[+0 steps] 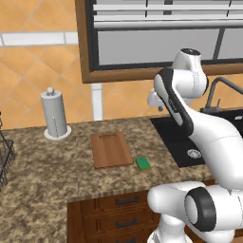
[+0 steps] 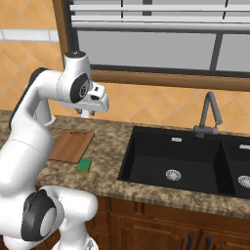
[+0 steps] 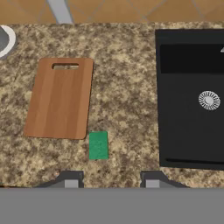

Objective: Pick up the sponge from the counter and clean the cutting board by briefly scrubbing or pressing down on the cutting board. Once finished, release the sponge.

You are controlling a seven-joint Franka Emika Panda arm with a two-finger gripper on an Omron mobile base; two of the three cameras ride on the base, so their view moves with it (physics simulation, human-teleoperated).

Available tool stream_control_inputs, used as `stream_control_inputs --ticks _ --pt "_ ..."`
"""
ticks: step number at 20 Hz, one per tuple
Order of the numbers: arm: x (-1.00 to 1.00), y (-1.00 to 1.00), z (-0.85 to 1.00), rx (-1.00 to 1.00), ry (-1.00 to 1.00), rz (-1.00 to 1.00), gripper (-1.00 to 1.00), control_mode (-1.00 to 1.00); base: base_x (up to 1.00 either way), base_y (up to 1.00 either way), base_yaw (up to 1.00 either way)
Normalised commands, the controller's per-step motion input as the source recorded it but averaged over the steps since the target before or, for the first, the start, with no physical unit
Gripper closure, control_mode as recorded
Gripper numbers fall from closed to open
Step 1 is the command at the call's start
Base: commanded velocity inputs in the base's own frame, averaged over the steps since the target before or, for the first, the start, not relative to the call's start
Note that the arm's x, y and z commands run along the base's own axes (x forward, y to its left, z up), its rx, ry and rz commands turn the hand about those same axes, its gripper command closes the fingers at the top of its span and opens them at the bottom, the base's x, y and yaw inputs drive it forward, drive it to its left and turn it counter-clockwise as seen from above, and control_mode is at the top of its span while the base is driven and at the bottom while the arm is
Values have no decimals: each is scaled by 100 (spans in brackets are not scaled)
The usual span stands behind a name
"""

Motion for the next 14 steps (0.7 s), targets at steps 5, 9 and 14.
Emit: stream_control_inputs --ticks 5,9,14 --pt "-2 21 -29 -1 0 0 -100 -100 0 0 0" --pt "0 55 -79 -12 0 1 -100 -100 0 0 0" --pt "-5 38 -66 -9 -4 0 -100 -100 0 0 0"
